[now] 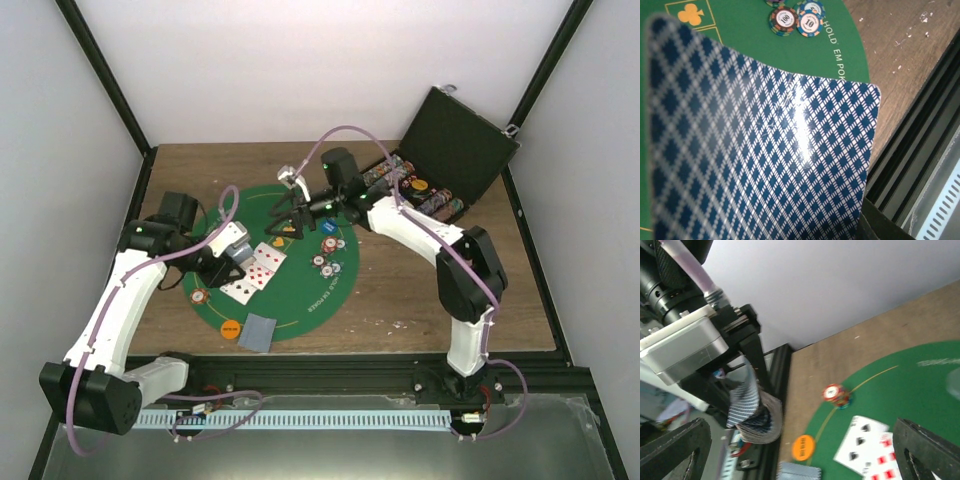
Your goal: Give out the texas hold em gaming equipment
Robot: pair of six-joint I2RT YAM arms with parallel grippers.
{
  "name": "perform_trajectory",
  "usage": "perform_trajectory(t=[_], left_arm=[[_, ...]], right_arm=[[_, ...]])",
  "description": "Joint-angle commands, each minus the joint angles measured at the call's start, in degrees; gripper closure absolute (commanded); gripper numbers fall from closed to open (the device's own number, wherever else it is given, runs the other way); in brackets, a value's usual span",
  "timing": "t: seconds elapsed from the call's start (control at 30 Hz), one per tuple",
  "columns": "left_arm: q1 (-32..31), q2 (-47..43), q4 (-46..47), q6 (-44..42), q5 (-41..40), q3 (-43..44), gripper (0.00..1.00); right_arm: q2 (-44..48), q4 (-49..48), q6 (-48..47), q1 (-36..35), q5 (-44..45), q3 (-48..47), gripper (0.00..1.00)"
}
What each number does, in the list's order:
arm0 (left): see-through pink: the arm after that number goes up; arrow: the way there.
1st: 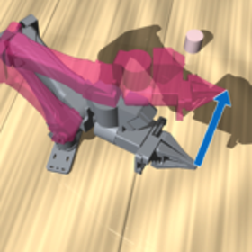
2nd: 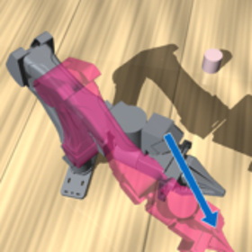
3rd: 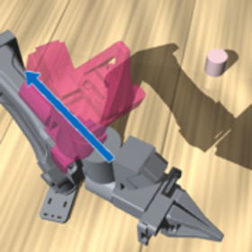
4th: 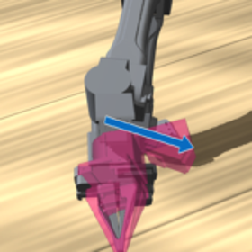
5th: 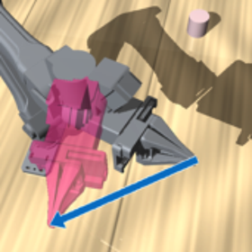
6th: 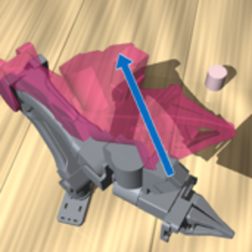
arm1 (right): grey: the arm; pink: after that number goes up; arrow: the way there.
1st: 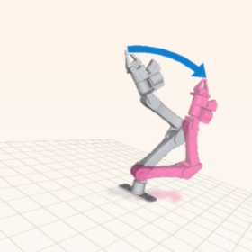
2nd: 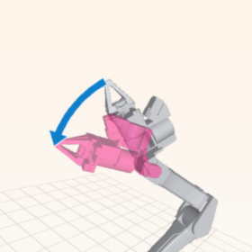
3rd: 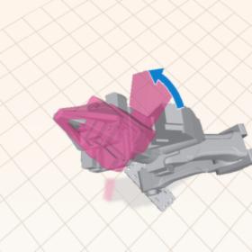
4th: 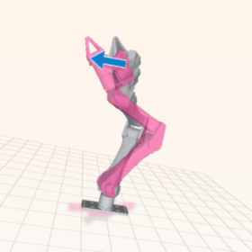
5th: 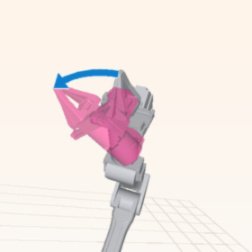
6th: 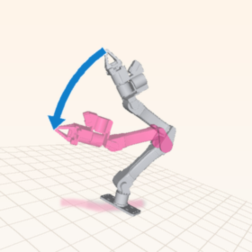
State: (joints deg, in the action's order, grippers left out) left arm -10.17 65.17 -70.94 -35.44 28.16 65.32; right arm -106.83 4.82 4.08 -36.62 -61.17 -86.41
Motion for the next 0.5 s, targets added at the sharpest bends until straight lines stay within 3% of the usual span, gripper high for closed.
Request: perform_trajectory(t=[0.0, 0.47], left_arm=[[-1.30, 0.48, -2.27, -2.82, 2.46, 1.64, 0.66], [-1.82, 0.49, -1.90, -1.93, 2.87, 2.44, 0.66]], right_arm=[[-0.93, 1.17, 8.29, -3.52, -7.12, -1.28, 0.00], [-8.17, -2.49, 12.76, -8.18, -1.08, -7.15, 0.07]])
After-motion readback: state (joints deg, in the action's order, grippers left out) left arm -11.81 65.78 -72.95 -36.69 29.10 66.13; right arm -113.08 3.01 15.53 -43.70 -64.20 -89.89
